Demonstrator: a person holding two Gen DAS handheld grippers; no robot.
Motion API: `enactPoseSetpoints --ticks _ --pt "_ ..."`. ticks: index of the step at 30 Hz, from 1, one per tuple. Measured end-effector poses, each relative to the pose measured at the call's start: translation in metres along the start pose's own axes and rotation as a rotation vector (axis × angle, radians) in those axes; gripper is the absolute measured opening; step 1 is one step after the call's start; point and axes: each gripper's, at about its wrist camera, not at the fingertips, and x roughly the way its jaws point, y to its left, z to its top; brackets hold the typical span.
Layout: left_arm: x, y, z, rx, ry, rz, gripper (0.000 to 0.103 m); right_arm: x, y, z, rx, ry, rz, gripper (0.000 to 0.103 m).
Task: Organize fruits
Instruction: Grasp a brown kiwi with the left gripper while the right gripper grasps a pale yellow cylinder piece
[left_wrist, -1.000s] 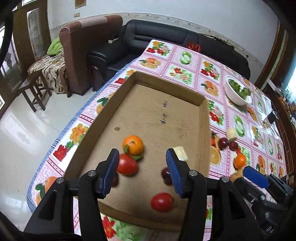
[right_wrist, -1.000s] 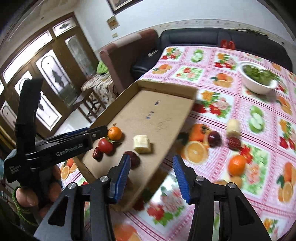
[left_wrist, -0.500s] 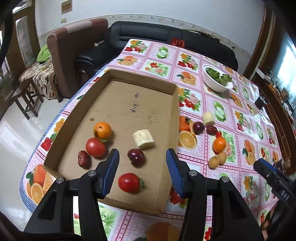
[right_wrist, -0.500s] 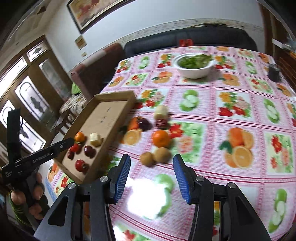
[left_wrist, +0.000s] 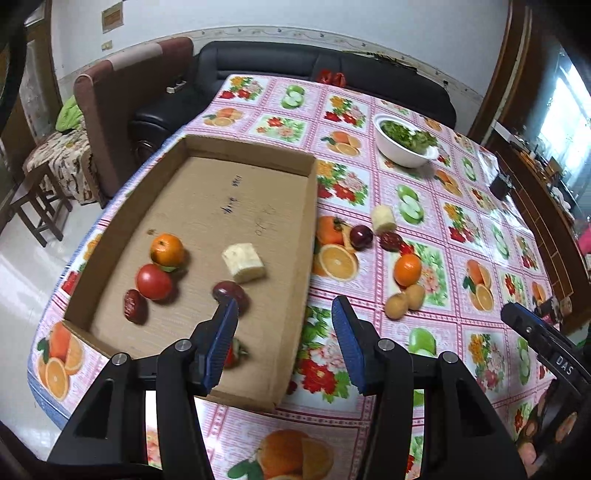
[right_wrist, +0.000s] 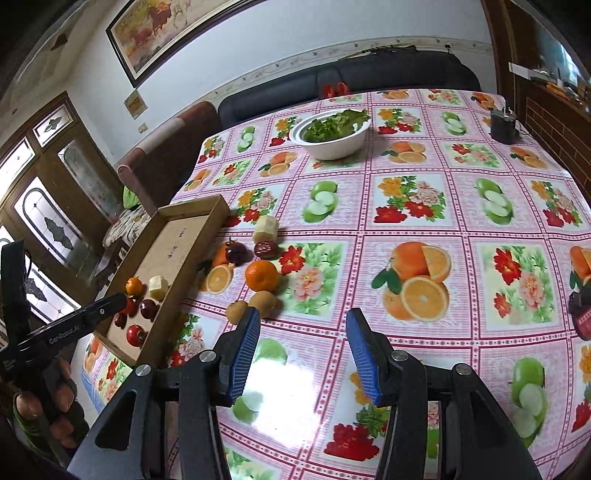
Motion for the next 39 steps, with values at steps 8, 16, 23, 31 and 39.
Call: enactPoseSetpoints --ticks 8,16,23,31,39 --pt "0.009 -0.033 -0.014 0.065 0.045 -0.068 0.052 0.004 -0.008 -0.002 0.014 0.009 -0.002 0.050" --pt "0.023 -0.061 -0.023 0.153 0.089 -0.122 0.051 0.012 -0.009 -0.003 0.014 0.021 0.005 0.050" --pt "0.037 -0.067 -0.028 0.173 0.127 -0.174 0.051 0.030 0.001 0.006 -0.006 0.038 0.035 0.050" --pt "0.059 -0.076 -0.018 0.193 0.153 -0.208 0.051 0.080 0.019 0.043 -0.021 0.077 0.074 0.050" --pt "0.081 -0.078 -0.007 0.198 0.184 -0.214 0.051 0.139 0.038 0.078 -0.039 0.128 0.071 0.051"
